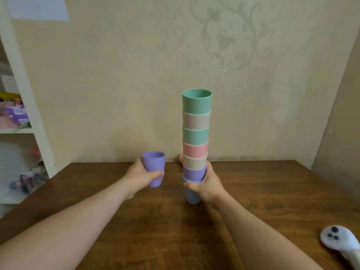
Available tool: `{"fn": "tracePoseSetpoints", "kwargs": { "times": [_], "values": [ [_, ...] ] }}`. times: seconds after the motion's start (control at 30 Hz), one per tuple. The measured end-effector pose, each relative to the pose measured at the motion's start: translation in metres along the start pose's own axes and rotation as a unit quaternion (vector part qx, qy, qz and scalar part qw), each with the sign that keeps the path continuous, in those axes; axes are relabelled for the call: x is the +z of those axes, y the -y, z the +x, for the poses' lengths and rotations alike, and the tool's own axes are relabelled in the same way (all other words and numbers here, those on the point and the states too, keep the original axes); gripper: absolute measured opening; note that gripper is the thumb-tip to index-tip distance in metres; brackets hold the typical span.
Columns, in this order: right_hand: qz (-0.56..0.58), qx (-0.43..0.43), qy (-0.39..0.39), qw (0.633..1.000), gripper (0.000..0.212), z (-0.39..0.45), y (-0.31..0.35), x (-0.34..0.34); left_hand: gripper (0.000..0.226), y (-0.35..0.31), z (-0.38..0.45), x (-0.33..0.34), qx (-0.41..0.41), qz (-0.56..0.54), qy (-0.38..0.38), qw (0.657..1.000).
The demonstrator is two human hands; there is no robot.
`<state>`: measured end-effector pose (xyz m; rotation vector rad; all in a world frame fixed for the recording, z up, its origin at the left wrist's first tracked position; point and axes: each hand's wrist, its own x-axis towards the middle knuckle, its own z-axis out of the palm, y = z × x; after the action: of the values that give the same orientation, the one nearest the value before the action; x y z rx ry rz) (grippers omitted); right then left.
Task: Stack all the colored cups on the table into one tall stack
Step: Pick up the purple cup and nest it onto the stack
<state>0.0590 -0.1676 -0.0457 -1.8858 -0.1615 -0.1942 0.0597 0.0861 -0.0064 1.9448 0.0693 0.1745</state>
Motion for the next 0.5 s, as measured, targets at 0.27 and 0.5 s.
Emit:
{"fn": "tracePoseSetpoints", "kwargs": {
  "times": [0.27, 0.5],
  "values": [
    [-0.004, 0.014, 0.015, 1.000, 0.098, -0.002, 0.003, -0.001, 0.051, -0.192, -0.006, -0.029, 0.190, -0.374, -0.055, 0.906],
    [-0.020, 0.013, 0.018, 1.000, 0.099, -0.002, 0.007, -0.001, 0.049, -0.241, -0.014, 0.009, 0.228, -0.316, -0.002, 0.921]
  ]
}}
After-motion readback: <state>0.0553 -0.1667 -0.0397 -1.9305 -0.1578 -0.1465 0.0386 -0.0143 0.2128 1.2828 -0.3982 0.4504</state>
